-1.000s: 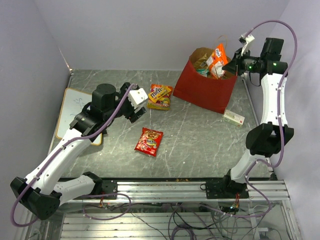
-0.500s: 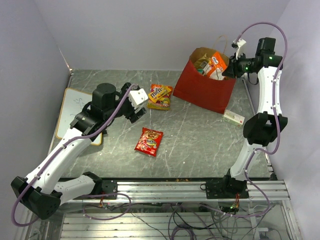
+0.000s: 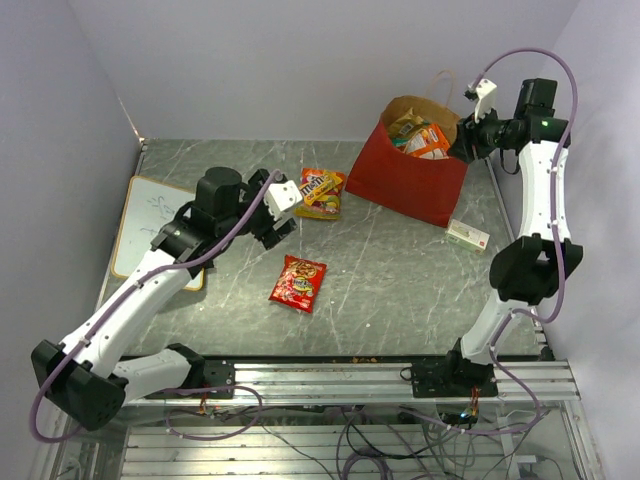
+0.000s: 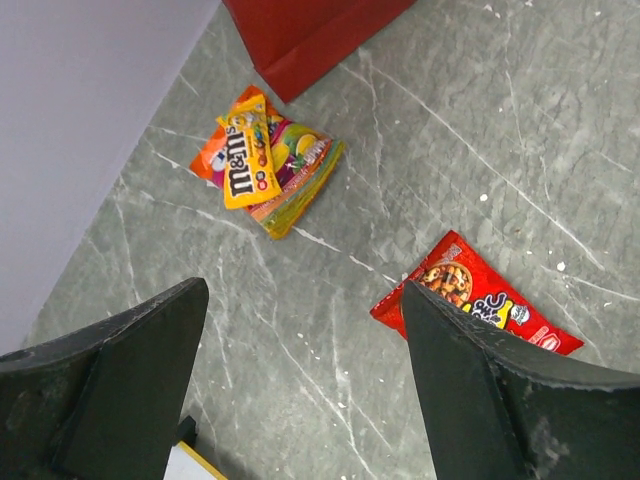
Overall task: Place the snacks into the paper bag
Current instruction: Pick up the snack from the center of the board.
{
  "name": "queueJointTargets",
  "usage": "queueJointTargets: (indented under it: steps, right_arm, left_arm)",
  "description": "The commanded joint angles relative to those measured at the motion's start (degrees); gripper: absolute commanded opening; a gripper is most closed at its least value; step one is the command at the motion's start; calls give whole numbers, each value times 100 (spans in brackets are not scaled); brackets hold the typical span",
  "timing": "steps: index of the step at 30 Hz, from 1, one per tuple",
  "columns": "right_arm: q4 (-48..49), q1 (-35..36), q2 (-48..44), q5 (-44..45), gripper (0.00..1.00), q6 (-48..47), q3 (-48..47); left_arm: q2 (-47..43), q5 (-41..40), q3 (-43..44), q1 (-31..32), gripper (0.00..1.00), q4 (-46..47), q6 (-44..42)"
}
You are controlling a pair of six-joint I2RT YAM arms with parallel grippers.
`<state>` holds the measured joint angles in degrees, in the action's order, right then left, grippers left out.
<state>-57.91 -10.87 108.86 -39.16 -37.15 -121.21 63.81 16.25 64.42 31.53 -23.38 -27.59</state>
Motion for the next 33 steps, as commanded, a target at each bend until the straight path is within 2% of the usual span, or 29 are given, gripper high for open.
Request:
queueJointTargets:
  steps: [1,8,13,21,27,33]
  right_arm:
    - [588,-2,-636,168,53,236,392]
    - [1318,-2,-1656,532,58,652,1467]
    - [1905,6,-2598,450,61,1122,2524]
    - [2974,37,-4159,-1091,64,1907,4861]
    - [3241,41,-4571,-1429,64,1822,6078]
    - [3440,41,-4801,-1427,64,1859,6603]
  left_arm:
    - [265,-12,-17,-45,90,-30,43]
    - [897,-222,98,-44,94,-550,-77]
    - [1242,-381,-92,-58,93,-429,154]
    - [2195,-531,258,-327,91,80,883]
    - [3490,302,1185,-972,88,-38,1417]
    - [4732,1096,2133,-1224,87,-116,1857]
